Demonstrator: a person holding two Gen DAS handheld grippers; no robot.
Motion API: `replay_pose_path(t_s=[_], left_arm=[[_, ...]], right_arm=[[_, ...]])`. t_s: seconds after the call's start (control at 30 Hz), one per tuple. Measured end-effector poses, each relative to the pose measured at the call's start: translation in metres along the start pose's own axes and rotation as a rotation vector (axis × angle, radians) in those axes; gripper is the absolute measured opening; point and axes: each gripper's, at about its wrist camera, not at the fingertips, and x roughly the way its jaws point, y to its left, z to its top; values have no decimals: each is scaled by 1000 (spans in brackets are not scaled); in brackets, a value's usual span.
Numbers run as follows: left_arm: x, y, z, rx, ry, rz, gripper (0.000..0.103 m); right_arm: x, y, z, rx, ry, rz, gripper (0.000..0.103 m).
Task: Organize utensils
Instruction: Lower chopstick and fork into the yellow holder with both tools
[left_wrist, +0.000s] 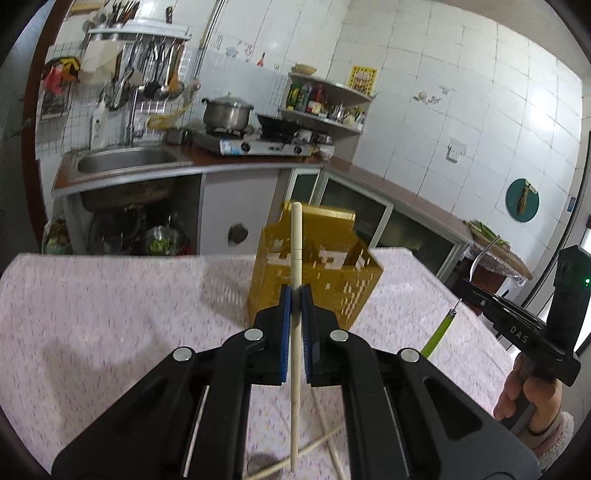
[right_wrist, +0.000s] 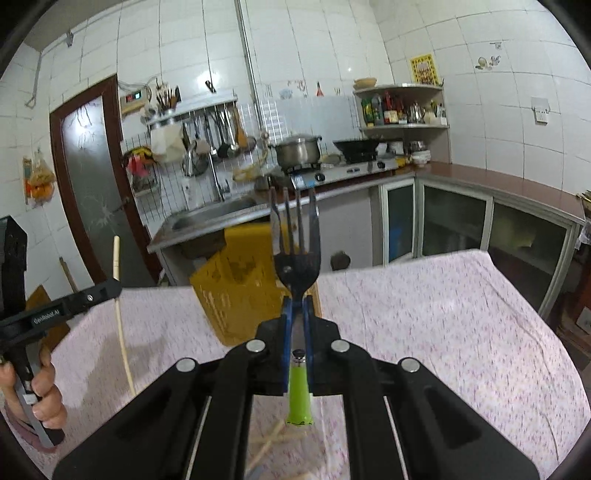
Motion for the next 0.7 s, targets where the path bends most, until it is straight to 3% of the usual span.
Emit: replay_pose_path(t_s=[0.27, 0.5, 0.7], left_arm=[[14, -23, 68, 72, -149, 10, 4], [26, -42, 131, 114, -333, 18, 4], [77, -34, 127, 110, -326, 13, 4]], right_arm=[[17, 17, 68, -39, -112, 10, 6], [44, 27, 114, -65, -168, 0, 6], [76, 27, 105, -71, -177, 5, 6]])
